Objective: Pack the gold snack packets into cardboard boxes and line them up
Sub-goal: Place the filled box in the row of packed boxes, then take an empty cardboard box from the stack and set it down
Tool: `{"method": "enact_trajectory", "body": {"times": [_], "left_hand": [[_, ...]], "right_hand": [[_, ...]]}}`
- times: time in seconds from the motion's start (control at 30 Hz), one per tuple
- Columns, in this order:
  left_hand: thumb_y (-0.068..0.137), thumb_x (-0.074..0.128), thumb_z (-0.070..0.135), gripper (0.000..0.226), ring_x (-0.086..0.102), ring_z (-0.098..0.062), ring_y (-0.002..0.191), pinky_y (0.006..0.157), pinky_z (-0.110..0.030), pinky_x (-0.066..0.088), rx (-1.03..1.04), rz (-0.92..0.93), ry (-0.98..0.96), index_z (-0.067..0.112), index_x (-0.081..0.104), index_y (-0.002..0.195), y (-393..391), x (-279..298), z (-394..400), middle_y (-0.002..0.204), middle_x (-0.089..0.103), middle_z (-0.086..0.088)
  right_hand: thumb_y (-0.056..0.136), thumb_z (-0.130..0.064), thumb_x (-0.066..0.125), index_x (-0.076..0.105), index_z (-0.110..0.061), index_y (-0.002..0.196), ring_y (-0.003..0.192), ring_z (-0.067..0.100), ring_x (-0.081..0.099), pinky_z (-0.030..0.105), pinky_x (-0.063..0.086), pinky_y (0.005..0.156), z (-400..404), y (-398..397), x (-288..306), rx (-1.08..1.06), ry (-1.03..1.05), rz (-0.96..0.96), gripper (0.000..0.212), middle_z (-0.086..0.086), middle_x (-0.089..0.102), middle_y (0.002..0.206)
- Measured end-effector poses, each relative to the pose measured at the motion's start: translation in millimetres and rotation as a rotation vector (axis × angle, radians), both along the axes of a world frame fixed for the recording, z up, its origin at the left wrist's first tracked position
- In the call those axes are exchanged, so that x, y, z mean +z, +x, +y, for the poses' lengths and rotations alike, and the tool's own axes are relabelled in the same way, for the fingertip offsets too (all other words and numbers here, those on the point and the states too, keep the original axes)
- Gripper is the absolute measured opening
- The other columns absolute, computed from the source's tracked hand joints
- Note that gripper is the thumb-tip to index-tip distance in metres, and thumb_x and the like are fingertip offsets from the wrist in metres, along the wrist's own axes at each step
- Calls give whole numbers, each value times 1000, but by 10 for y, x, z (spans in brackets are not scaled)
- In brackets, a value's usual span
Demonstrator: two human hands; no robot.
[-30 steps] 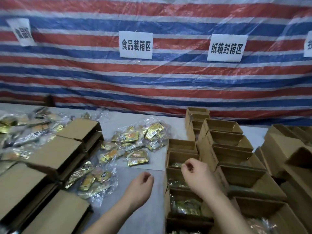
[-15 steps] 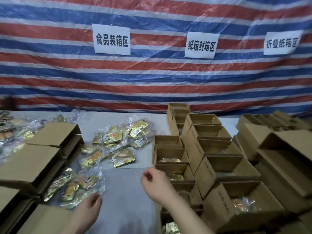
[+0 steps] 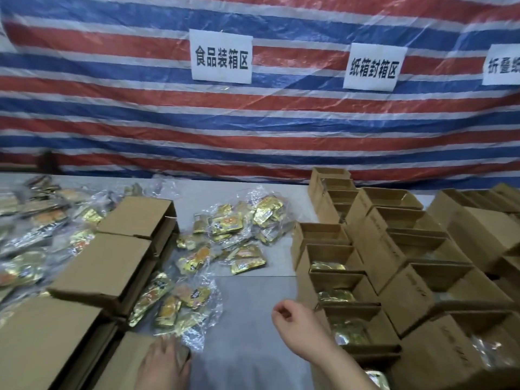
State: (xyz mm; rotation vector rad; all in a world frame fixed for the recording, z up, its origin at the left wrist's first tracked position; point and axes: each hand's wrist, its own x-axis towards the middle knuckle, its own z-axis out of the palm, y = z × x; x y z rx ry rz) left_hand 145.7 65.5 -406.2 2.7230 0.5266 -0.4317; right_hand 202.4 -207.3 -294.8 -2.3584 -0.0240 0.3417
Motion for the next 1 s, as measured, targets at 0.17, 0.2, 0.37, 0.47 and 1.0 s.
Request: {"method": "enact_trajectory", "body": {"times": [0.17,0.2,0.37,0.47,1.0], "left_hand": [[89,35,64,83,27,-22,144,115,-31,26,23,18,68,16,13,153,-148,-108,89,159,20,-9],[91,36,59,78,27,-24,144,116,-31,25,-2,4,52,15,15,153,-160,-56,65,159,22,-11],[86,57,34,58,45,-33,128,109,-42,38,-38,-467,13,10,48,138,72,443,292,141,46,-16],[83,65,33,56,48,-37,125,107,-46,38,42,-511,200,6,53,131,265,723,671,135,51,-20],[74,37,85,111,6,-33,149,117,-49,16,369,16,276,17,2,155,-1534,217,1361,163,3,-14]], "right_hand": [[91,-30,57,62,-28,77,62,-5,56,10,42,57,402,-20,-253,82,17,64,15,-7,66,74],[92,-29,57,63,-27,78,59,-6,55,9,40,54,489,-20,-297,103,28,78,15,-7,64,71],[92,-25,57,63,-21,78,54,-4,51,15,42,59,893,2,-419,201,35,84,16,-5,60,66],[93,-26,56,63,-21,79,54,-4,51,12,40,54,1073,30,-407,235,42,94,16,-6,60,65],[94,-21,52,63,-18,83,76,11,56,24,44,70,1833,-230,-402,510,41,159,16,2,66,86]]}}
